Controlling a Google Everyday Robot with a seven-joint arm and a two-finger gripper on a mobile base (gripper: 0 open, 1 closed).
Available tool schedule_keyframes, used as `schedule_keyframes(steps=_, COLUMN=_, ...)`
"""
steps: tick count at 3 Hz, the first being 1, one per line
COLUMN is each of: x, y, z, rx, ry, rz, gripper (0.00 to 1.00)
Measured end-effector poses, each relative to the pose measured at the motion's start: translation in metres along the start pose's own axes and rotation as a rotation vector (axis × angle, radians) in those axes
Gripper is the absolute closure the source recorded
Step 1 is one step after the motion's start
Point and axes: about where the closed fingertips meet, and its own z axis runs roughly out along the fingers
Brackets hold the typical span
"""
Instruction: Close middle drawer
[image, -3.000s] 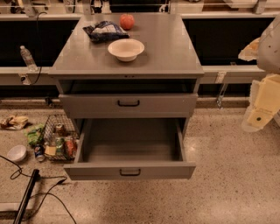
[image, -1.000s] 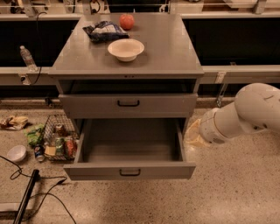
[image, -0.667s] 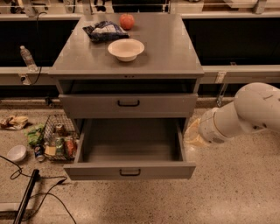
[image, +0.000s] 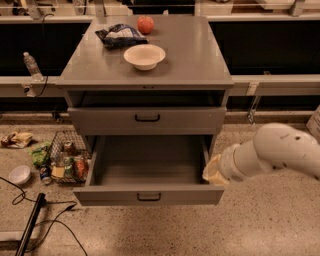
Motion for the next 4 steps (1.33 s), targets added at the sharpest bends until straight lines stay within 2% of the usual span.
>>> schedule_keyframes(steps=1, x=0.022, y=0.018, z=0.032, rx=-0.027, ry=0.006, rz=0.04, gripper=1.0)
schedule_keyframes(steps=2, x=0.047, y=0.042, z=0.088, rx=-0.074, ry=-0.06, rz=0.034, gripper=1.0)
schedule_keyframes(steps=3, x=0.047, y=0.042, z=0.088, rx=-0.074, ry=-0.06, rz=0.034, gripper=1.0)
schedule_keyframes(steps=4, x=0.045, y=0.039, z=0.113, rx=-0.091, ry=-0.088, rz=0.038, gripper=1.0)
